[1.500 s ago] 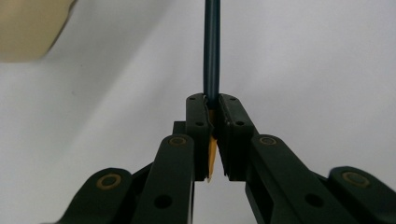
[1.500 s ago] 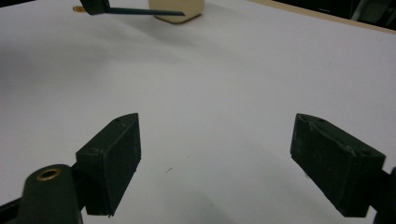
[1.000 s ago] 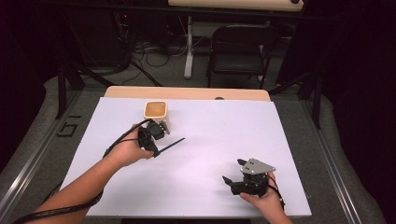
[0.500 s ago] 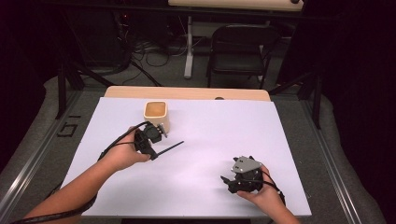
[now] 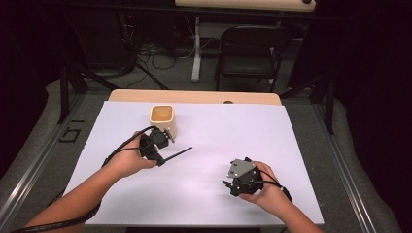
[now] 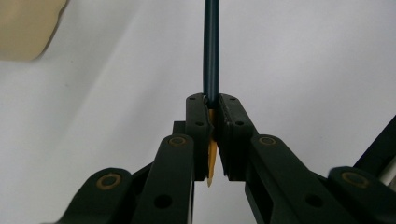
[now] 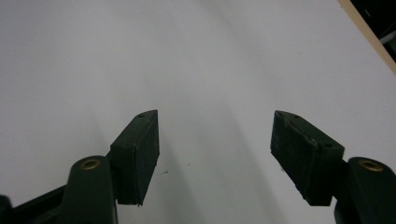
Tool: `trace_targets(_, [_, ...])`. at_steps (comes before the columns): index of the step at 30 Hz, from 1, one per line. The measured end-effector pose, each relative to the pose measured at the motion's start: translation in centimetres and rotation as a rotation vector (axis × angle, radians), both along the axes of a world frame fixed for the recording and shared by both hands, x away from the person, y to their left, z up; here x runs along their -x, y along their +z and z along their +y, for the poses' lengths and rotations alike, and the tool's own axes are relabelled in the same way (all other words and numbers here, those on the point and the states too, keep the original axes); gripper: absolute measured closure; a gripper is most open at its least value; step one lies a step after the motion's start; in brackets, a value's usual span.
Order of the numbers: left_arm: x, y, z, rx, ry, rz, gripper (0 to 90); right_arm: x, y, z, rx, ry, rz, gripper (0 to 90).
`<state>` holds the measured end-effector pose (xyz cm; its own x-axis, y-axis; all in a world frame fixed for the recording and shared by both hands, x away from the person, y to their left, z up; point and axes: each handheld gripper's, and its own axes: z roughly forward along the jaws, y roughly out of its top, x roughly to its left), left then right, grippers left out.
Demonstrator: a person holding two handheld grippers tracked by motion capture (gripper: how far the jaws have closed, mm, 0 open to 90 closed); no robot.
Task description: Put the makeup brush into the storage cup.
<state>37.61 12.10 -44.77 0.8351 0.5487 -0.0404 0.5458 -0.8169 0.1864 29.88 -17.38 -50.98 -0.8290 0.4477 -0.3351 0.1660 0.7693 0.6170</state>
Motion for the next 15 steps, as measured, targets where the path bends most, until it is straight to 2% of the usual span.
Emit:
trace_targets(2, [0.0, -0.1, -0.1, 0.011, -0.004, 0.009, 83.7, 0.0, -0.1, 0.5, 0.001, 0.005, -0.03, 33.8])
trace_targets(11, [0.0, -0.3, -0.9, 0.016, -0.021, 0.019, 83.6, 0.4, -0.8, 2.0, 0.104, 0.062, -0.132, 39.9])
trace_targets(12, [0.0, -0.3, -1.0, 0.02, -0.02, 0.021, 83.7, 0.3, -0.9, 2.2, 0.121, 0.084, -0.143, 40.4])
trace_targets(13, [0.0, -0.3, -1.2, 0.024, -0.022, 0.019, 83.6, 0.5, -0.9, 2.4, 0.116, 0.074, -0.142, 41.0])
trace_targets(15, [0.1, -0.3, -1.6, 0.022, -0.036, 0.025, 83.6, 0.5, -0.9, 2.7, 0.125, 0.088, -0.157, 42.2])
